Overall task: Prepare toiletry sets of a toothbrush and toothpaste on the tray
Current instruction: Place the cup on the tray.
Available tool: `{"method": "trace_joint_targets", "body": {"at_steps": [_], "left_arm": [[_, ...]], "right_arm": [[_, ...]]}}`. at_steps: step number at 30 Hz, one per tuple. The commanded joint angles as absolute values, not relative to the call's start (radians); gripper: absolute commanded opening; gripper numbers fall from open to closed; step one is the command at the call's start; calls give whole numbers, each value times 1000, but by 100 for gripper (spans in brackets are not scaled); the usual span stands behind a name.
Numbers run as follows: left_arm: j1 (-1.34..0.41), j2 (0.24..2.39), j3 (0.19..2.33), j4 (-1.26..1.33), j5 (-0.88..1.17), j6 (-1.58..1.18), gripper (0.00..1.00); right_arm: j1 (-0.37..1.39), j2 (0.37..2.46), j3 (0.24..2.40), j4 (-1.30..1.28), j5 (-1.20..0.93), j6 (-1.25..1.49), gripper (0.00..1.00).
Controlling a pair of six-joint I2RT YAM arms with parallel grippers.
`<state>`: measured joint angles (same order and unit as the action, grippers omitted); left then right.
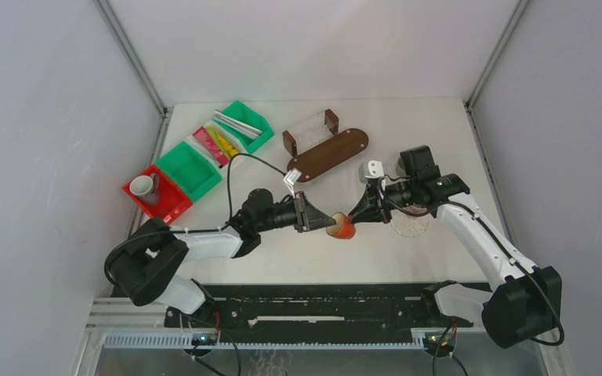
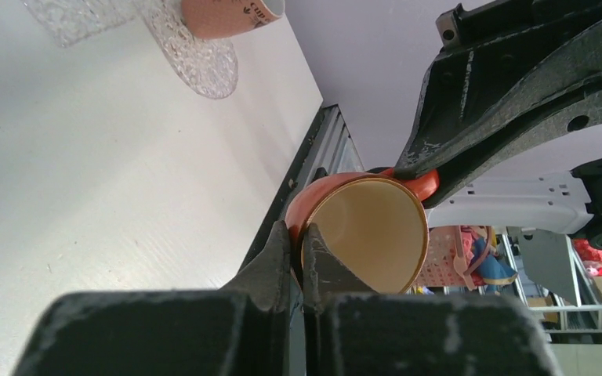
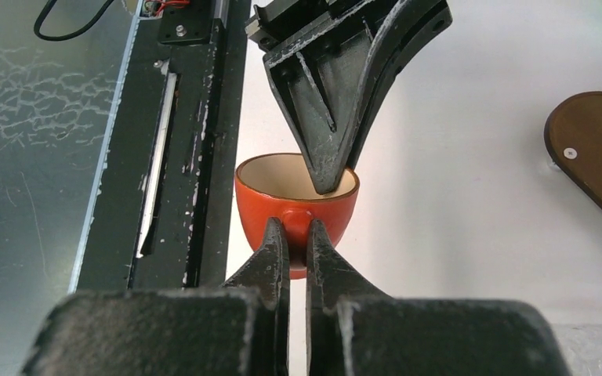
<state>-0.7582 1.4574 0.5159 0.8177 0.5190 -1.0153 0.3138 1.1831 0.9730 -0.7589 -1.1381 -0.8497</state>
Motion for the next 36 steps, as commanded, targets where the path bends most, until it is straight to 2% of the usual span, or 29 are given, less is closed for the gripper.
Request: {"method": "trace_joint_targets", "body": {"at_steps": [1,3,11,17,27,36], "left_arm": [[-765,1439,587,866,566,-1008,0],[-765,1409,608,746,541,-935,0],[-767,1294,720,250,385,-636,0],[-778,1267,797,46,296,-535,0],[-840,1293,922,-162,183,-439,0],[-862,1316,944,-163,185,-441,0]], "right_arm": [[317,1183,986,-745,-1151,-878,0],[330,1193,986,-759,-1113,-901,0],[374,1215,986,-782,-992,-952,16],[402,1227,986,-778,-940,-950,36],[460,1252,986,-762,-859,-940,41],[510,1275,986,-746,-805,-928,44]]}}
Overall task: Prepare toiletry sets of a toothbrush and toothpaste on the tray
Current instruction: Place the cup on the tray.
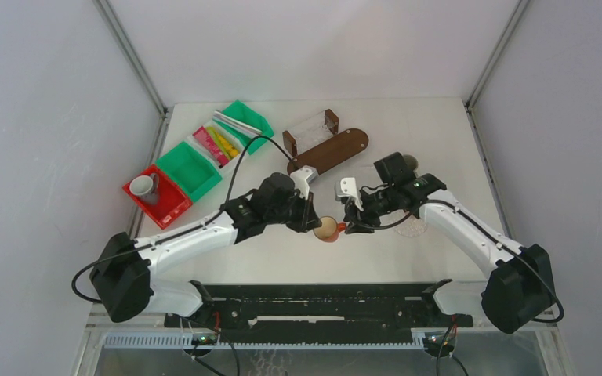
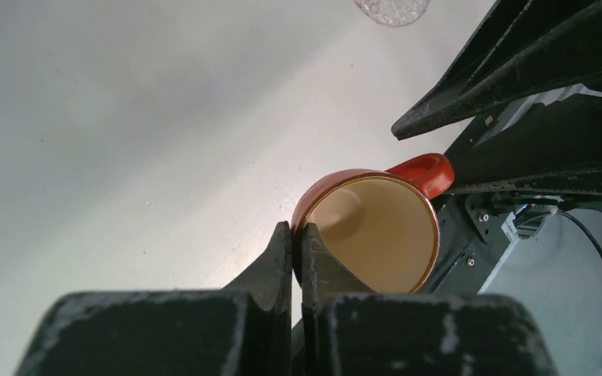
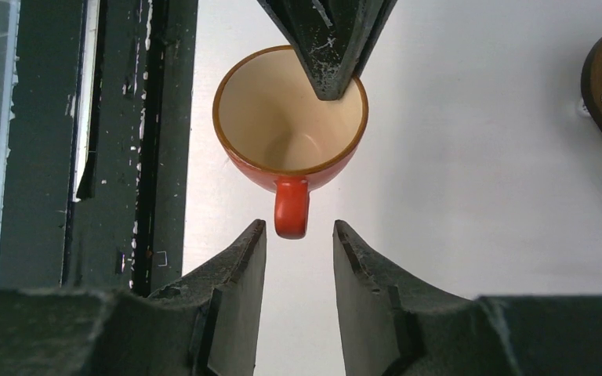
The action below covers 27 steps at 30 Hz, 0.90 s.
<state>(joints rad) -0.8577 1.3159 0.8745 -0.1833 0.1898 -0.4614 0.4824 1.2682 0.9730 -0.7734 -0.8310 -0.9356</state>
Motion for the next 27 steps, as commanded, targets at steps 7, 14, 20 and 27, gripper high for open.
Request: {"method": "trace_joint_targets", "body": {"at_steps": [7,14,20,27], "left_arm": [[-865,1327,947,-157,192,-443,0],[-868,1327,947,-152,196,-443,0],[-868,1316,944,-151,193,-442,1],[-867,1276,920,-144,158,-433,27]], "right_arm": [[555,1281,977,-725,-781,-922,40],[591,1288,976,-718,-757,-920,28],[610,1295,976,-715,-734,-922,16],[610,1285,998,-737,-753,-909,0]]}}
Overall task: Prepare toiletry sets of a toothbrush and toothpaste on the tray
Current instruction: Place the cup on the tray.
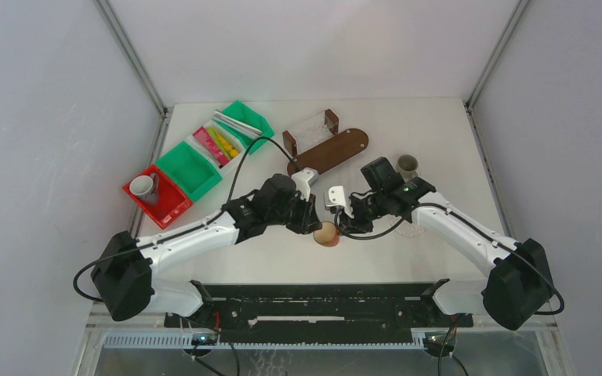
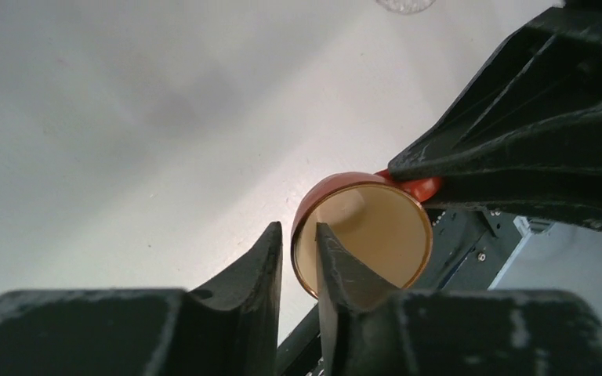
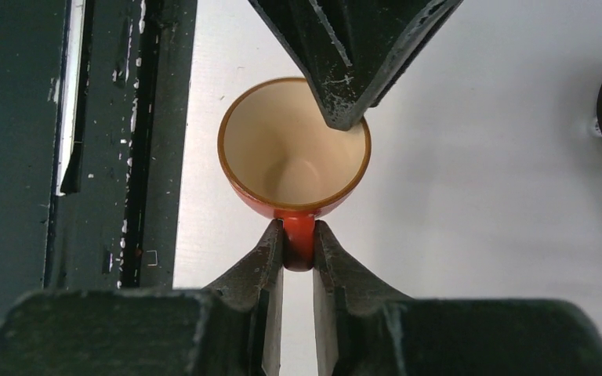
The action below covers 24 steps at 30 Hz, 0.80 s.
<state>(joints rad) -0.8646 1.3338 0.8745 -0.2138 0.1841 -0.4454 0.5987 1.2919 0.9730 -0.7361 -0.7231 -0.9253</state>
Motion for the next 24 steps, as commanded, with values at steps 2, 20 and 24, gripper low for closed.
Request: {"method": "trace_joint_targets", "body": {"at_steps": [2,20,24], "left_arm": [[-865,1253,904,-130,144,-431,34],[-847,889,559,212,-145,-354,69],[-843,814,439,339,-277,-323,100]], "right_arm": [[603,1287,1008,-747,-775,-904,0],[279,1210,1027,-625,-1077,-679,0],[184,1199,1009,-415,-1045,-524,0]]}}
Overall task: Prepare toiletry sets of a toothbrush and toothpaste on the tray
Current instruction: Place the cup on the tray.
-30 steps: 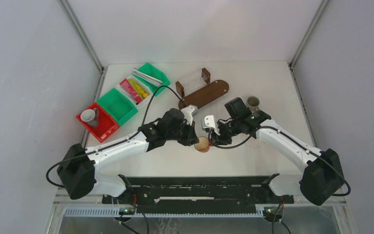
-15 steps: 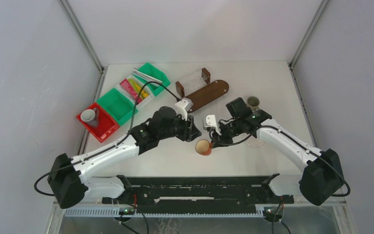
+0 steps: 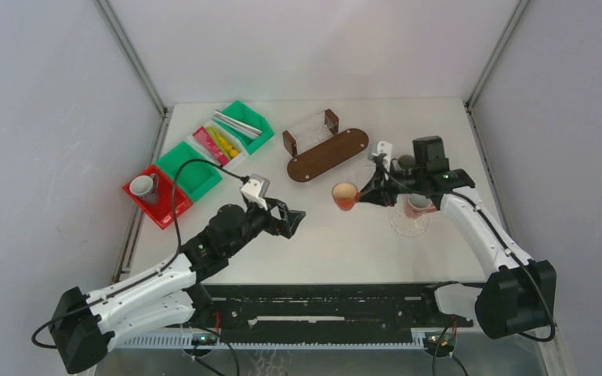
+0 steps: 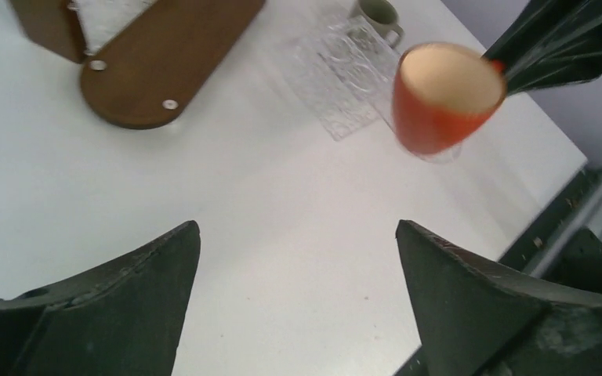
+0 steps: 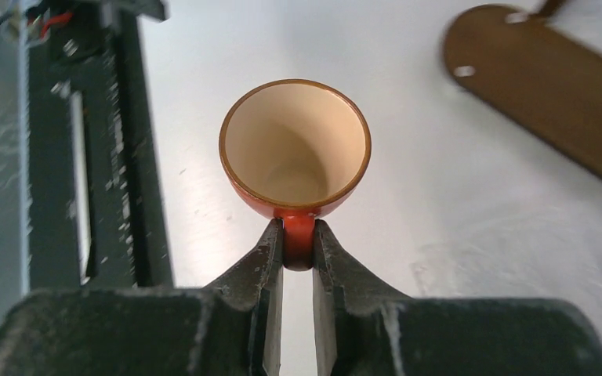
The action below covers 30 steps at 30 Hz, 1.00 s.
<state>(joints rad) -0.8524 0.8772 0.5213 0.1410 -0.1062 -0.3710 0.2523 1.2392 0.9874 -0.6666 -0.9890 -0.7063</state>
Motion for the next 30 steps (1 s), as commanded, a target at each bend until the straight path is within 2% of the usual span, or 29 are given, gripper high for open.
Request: {"method": "trace_joint_targets", "body": {"at_steps": [1,4,8,18,30], "left_arm": [[-840,808,429,355,-286,-307,100],[-830,811,424,357,-296,-278,100],[-828,839,395,413,-278,-300,100],[-828,805,343,468,-287,-300,100],[-828,849,383,436,-280,-300,100]], "right_arm": [[167,1207,1009,-357,-1032,-497,0],[108,1259,1010,-109,-985,-387,0],[46,1432,1077,152,-909,-222,0],[107,1777,1282,180,-563,-223,0],[195,1915,1317,255,-270,-237,0]]}}
